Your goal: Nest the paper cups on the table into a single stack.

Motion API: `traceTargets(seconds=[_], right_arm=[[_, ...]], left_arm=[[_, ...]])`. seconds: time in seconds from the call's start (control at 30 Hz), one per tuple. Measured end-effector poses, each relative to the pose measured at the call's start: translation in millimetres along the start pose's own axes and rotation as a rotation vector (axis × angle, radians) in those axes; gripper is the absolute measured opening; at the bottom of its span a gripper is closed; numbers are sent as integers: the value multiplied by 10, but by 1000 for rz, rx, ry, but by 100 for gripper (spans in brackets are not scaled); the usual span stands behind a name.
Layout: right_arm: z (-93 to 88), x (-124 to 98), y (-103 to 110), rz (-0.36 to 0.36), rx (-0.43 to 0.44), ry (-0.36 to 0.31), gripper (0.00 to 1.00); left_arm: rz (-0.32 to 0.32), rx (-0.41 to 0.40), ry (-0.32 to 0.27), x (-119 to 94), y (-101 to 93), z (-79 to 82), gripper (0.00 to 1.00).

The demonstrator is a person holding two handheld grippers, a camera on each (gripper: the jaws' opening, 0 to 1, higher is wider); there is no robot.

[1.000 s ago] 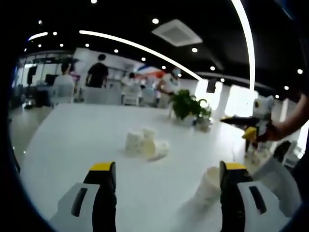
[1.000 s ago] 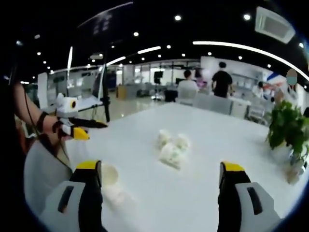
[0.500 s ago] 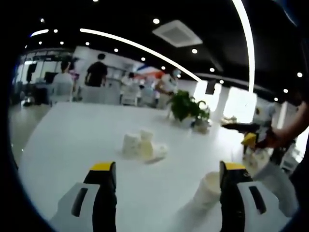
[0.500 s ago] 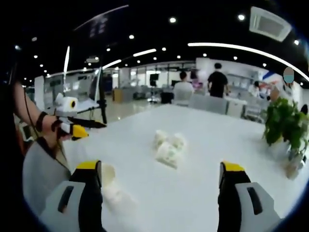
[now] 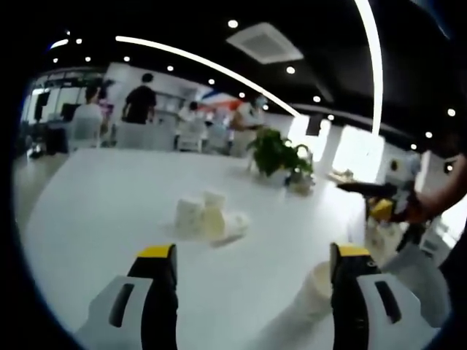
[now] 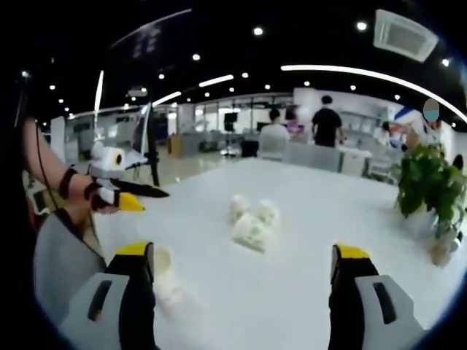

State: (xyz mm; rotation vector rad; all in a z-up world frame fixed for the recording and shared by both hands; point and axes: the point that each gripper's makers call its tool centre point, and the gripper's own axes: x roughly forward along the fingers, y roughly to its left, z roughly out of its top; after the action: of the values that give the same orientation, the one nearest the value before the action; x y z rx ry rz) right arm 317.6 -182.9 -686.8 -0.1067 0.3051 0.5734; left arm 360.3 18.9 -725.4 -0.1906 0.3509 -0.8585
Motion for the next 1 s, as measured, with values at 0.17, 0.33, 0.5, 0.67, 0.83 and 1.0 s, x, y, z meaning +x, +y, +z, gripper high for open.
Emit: traceTargets(seconds=[0.17, 0.33, 0.5, 0.67, 0.83, 1.0], right_arm=[[-10, -7, -17, -2, 8, -1, 99], [-57, 5, -46, -5, 19, 5, 99], [-79, 13, -76, -14, 33, 4, 98], [-123, 30, -102, -12, 42, 8, 98], [-119, 30, -164, -24, 52, -4, 98], [-175, 51, -159, -20, 36, 10, 98]], left_arm=[[-11, 3, 0, 106, 3, 27, 84], [-23, -4, 12, 221, 8, 18, 83], [-38, -9, 18, 364, 17, 4, 83], [-52, -18, 29, 500, 28, 3, 83], [-63, -29, 47, 634, 45, -35, 82], [-71, -43, 49, 756, 72, -42, 81]])
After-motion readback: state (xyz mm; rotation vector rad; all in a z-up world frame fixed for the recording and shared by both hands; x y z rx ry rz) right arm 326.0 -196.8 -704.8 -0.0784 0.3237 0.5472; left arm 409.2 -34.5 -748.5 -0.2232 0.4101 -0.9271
